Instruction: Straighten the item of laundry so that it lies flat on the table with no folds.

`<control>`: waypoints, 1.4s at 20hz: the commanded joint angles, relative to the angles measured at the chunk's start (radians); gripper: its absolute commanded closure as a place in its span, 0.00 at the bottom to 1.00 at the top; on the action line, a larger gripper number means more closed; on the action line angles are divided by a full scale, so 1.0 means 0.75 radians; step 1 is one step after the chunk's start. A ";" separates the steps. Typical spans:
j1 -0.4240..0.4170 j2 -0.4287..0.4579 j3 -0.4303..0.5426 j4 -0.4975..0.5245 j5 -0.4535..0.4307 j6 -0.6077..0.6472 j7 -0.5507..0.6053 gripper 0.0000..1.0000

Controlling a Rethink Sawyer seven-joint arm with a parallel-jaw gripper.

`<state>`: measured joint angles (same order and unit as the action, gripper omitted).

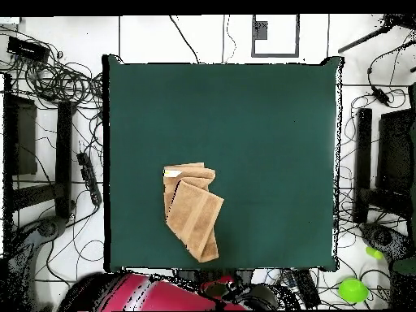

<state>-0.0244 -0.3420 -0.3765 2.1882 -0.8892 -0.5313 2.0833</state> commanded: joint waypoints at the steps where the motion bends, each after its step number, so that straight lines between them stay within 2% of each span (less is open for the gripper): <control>1: -0.606 -0.350 0.817 0.010 -0.132 0.510 0.336 0.00; 4: -0.912 -0.293 1.155 0.030 -0.026 0.733 0.157 0.00; 6: -1.051 -0.213 1.302 0.019 0.042 0.838 0.030 0.00; 9: -1.130 -0.127 1.366 -0.030 0.097 0.885 -0.061 0.00; 12: -1.156 -0.067 1.391 -0.086 0.083 0.917 -0.126 0.00; 18: -1.197 0.020 1.432 -0.132 0.087 0.978 -0.133 0.00; 21: -1.267 0.083 1.502 -0.131 0.118 1.017 -0.148 0.00; 23: -1.341 0.167 1.579 -0.128 0.130 1.061 -0.200 0.00; 28: -1.445 0.305 1.680 -0.165 0.150 1.171 -0.314 0.00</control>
<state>-1.0718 -0.2719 0.6679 2.2197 -0.8379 0.1506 2.0831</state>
